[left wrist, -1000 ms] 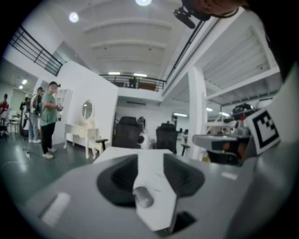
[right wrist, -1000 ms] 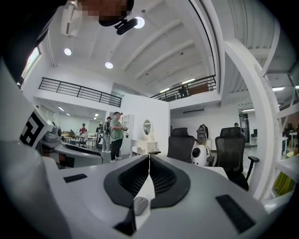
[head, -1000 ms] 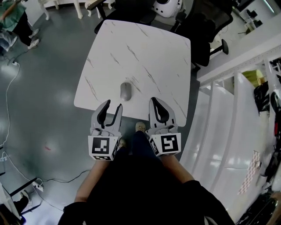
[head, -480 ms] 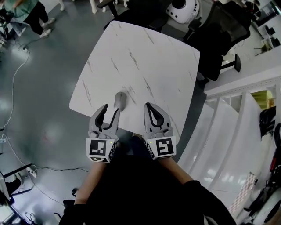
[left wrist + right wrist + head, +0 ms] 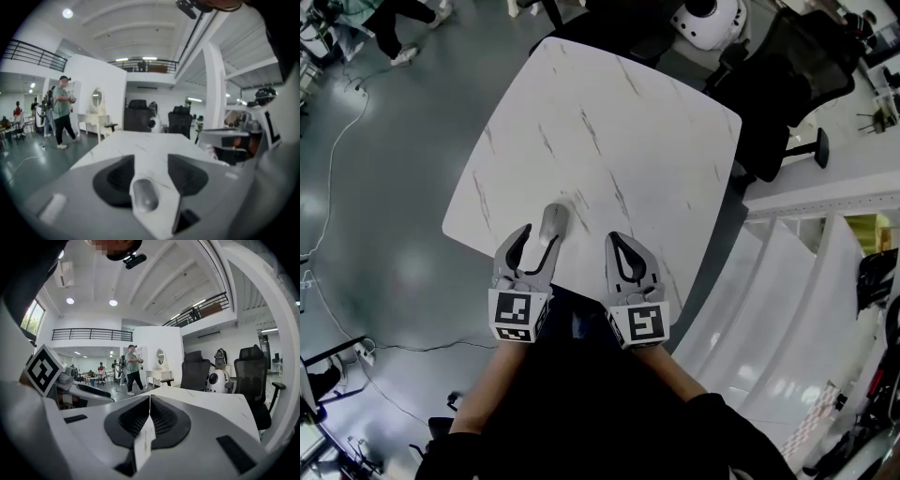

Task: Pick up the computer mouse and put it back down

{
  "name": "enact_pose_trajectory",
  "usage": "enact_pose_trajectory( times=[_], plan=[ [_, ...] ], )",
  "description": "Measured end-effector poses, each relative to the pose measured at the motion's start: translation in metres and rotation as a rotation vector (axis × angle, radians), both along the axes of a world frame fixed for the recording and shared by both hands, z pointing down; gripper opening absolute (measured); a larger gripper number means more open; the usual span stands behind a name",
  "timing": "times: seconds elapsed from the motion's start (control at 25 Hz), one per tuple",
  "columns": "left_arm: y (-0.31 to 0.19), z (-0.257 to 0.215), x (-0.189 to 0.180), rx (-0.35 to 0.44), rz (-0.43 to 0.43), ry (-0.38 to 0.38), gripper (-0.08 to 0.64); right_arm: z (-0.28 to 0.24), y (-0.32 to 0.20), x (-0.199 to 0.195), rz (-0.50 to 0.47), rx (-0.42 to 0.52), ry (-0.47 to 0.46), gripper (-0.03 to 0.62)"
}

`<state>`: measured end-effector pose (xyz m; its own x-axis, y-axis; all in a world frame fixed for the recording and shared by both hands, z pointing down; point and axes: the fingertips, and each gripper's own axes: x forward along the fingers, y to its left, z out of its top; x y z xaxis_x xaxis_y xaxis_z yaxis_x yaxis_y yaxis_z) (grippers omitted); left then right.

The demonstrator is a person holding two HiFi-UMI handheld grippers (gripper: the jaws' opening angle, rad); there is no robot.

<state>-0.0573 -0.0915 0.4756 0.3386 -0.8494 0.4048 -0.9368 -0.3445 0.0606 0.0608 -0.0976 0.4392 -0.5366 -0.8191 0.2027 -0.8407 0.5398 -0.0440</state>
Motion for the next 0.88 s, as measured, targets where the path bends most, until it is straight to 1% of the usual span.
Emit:
enact_pose_trajectory(
  times=[0.12,0.24,0.48,0.64,0.88],
  plan=[
    [-0.006,0.026,0.000,-0.063,0.016,-0.004,0.239,0.008,-0.005,-0.006,0.010,-0.002,0.013,0.020],
    [-0.014,0.049,-0.003,-0.107,0.018,-0.014,0.247,0.021,-0.008,-0.012,0.018,-0.031,0.029,0.020],
    [-0.019,0.094,0.000,-0.205,0.022,-0.022,0.266,0.045,-0.011,-0.021,0.006,-0.065,0.071,0.019],
    [-0.022,0.113,0.003,-0.246,0.013,-0.044,0.312,0.059,-0.012,-0.024,0.001,-0.096,0.082,0.020],
    [-0.035,0.136,0.005,-0.299,-0.009,-0.073,0.337,0.070,-0.023,-0.022,0.003,-0.120,0.097,0.020]
  ],
)
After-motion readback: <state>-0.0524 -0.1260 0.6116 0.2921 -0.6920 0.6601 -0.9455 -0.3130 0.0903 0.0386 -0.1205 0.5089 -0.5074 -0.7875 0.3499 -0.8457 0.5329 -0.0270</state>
